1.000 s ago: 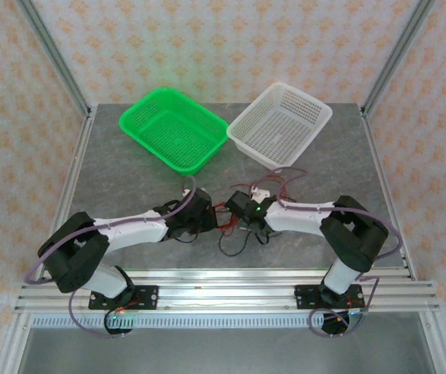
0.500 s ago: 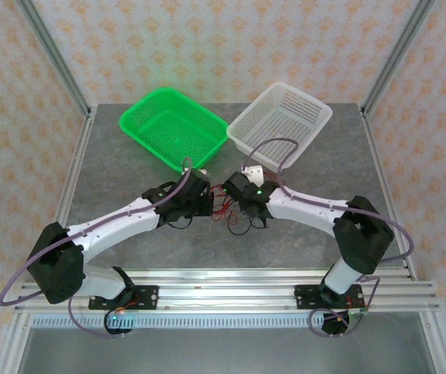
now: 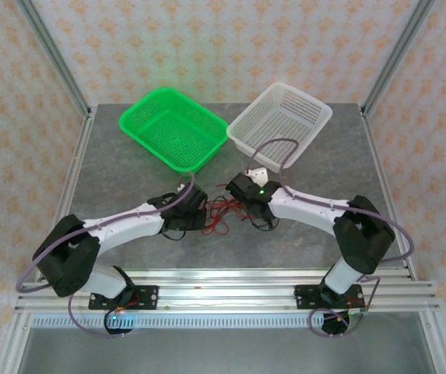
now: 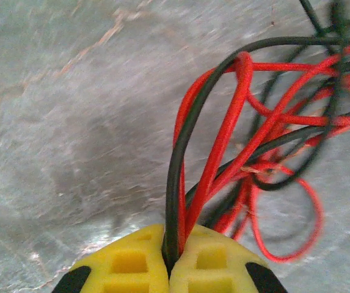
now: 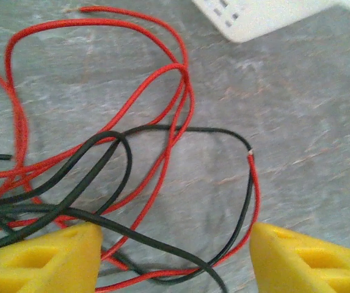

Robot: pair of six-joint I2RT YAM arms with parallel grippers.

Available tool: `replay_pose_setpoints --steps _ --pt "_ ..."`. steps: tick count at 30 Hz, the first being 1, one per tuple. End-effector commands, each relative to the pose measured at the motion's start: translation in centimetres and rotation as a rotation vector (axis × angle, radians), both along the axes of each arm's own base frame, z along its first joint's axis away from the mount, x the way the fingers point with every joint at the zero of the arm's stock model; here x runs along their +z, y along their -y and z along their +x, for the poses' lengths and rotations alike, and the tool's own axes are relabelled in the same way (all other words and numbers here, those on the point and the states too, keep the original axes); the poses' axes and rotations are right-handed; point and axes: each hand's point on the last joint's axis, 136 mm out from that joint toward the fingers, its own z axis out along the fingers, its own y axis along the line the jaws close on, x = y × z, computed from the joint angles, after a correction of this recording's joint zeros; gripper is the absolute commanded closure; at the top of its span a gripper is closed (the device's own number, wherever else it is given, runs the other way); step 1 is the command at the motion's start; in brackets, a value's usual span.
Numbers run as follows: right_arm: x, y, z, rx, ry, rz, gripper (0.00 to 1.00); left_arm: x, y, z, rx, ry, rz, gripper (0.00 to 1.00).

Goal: Untangle the cables

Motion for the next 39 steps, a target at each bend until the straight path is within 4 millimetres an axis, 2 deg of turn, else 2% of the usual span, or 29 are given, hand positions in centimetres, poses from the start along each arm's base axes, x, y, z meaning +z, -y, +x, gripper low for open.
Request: replay_pose_setpoints --steps 1,5,6,7,9,11,14,17,19,22,24,27,31,32,36,39 --pt "1.2 -1.6 -0.7 -0.05 0.005 0.206 0.35 -1.8 -1.1 0.3 0.079 -0.015 0.004 1.0" --pt "1.6 -0.4 -1.4 -0.12 0.025 0.243 0.34 -2.8 -2.5 0.3 0.106 -0.028 0.054 1.0" --pt "1.6 0.3 -1.5 -0.147 0.035 0.228 0.34 -2.8 -3.0 0.3 0.112 -0.027 0.071 0.95" --pt "1.6 0.9 -1.6 -0.168 0.039 0.211 0.34 -2.7 -3.3 0.4 0.116 -0.024 0.085 0.88" --pt "1.7 1.7 -2.0 -0.188 0.041 0.189 0.34 -2.0 -3.8 0.8 0.12 -0.005 0.111 0.67" --pt "1.8 1.9 -2.3 -0.192 0.036 0.197 0.33 -0.8 -3.7 1.3 0.119 0.018 0.112 0.53" --pt "2.7 1.3 -2.7 -0.177 0.026 0.259 0.3 1.5 -3.2 2.1 0.117 0.058 0.081 0.43" --pt "4.0 -0.5 -2.9 -0.121 0.009 0.363 0.24 4.0 -2.9 2.5 0.13 0.103 0.046 0.39" --pt "5.1 -1.9 -3.0 -0.073 -0.002 0.422 0.23 5.5 -3.1 2.6 0.145 0.128 0.029 0.39" --pt "6.5 -4.3 -3.1 0.002 -0.019 0.481 0.28 7.2 -3.2 2.3 0.163 0.154 -0.01 0.43" --pt "6.7 -6.1 -3.2 0.044 -0.048 0.52 0.35 8.0 -2.7 1.8 0.156 0.164 -0.066 0.52" --pt "5.9 -8.6 -3.3 0.075 -0.093 0.576 0.56 8.5 -1.0 0.9 0.123 0.158 -0.17 0.71" --pt "3.6 -10.8 -2.9 0.056 -0.143 0.635 0.87 7.2 1.7 0.0 0.085 0.125 -0.257 0.96" --pt "2.8 -11.2 -2.7 0.051 -0.155 0.637 0.91 6.5 2.4 -0.2 0.078 0.113 -0.273 1.0" --pt "-0.2 -12.1 -2.2 0.033 -0.199 0.602 0.95 4.1 4.4 -0.4 0.069 0.077 -0.296 1.0" --pt "-2.1 -12.6 -1.7 0.023 -0.219 0.571 0.98 2.3 4.5 0.0 0.096 0.064 -0.265 1.0"
